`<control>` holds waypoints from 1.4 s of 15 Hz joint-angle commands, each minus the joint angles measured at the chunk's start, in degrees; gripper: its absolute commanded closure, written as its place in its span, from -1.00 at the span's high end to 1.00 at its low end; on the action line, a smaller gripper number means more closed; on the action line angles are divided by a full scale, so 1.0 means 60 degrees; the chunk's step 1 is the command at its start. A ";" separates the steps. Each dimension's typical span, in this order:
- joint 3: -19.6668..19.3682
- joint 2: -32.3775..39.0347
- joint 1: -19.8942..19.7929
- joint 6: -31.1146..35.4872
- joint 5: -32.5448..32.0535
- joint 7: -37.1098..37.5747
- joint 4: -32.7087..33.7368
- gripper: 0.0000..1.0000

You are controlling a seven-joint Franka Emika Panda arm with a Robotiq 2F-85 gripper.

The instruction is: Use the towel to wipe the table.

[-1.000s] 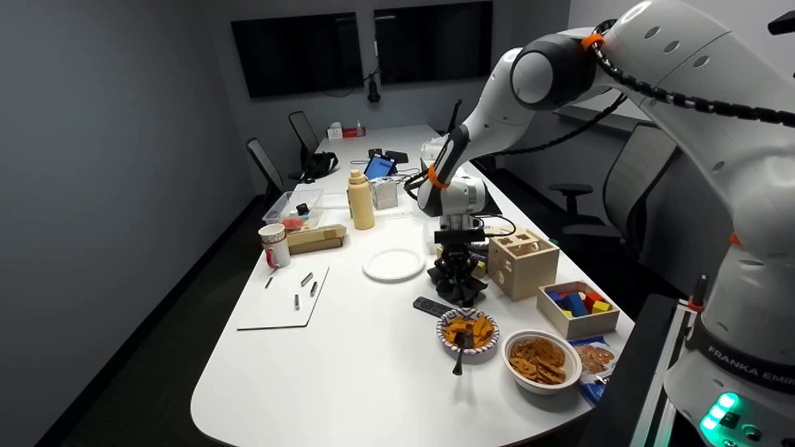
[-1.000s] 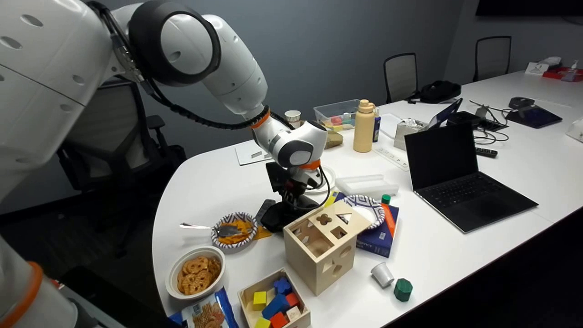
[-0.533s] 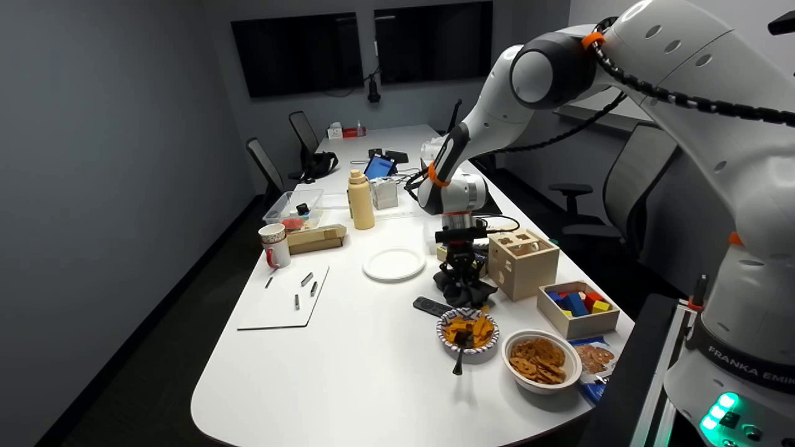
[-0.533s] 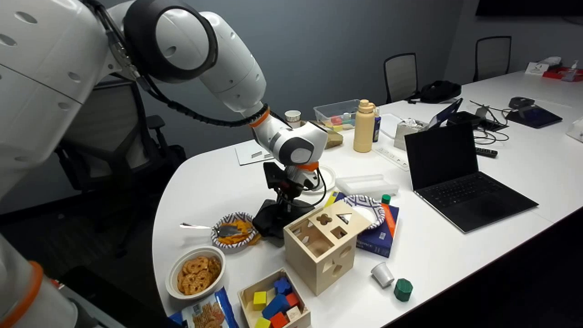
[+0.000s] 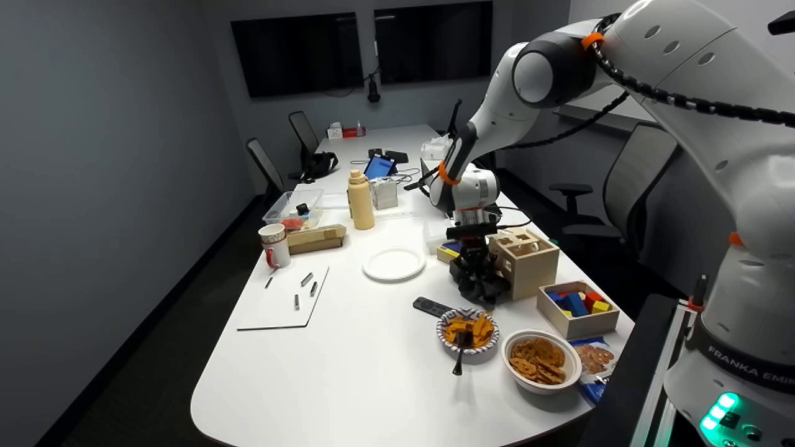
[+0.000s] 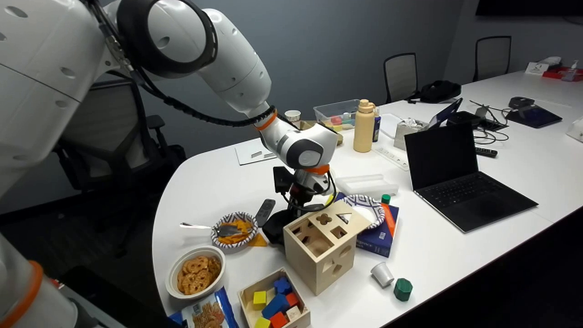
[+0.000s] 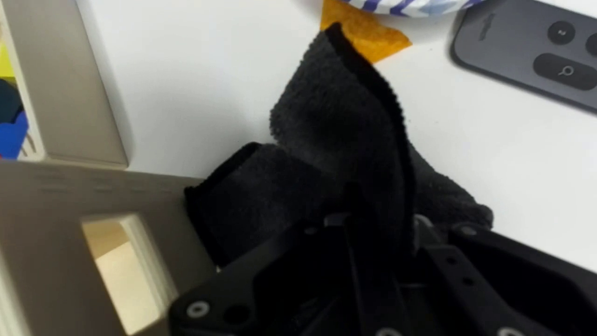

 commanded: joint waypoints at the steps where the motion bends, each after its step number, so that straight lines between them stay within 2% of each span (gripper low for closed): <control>1: 0.0545 -0.0018 -0.0223 0.0647 0.0239 -0.0809 0.0088 -0.97; 5: 0.1311 0.0090 -0.0367 0.0661 0.0502 -0.1786 0.0396 -0.97; 9: 0.1641 0.0182 -0.0375 0.0173 0.0553 -0.2248 0.0421 -0.97; 15: 0.1030 0.0131 -0.0248 0.0411 0.0260 -0.1898 0.0201 -0.97; 21: 0.0858 0.0631 -0.0280 0.0624 0.0019 -0.2085 0.1054 -0.97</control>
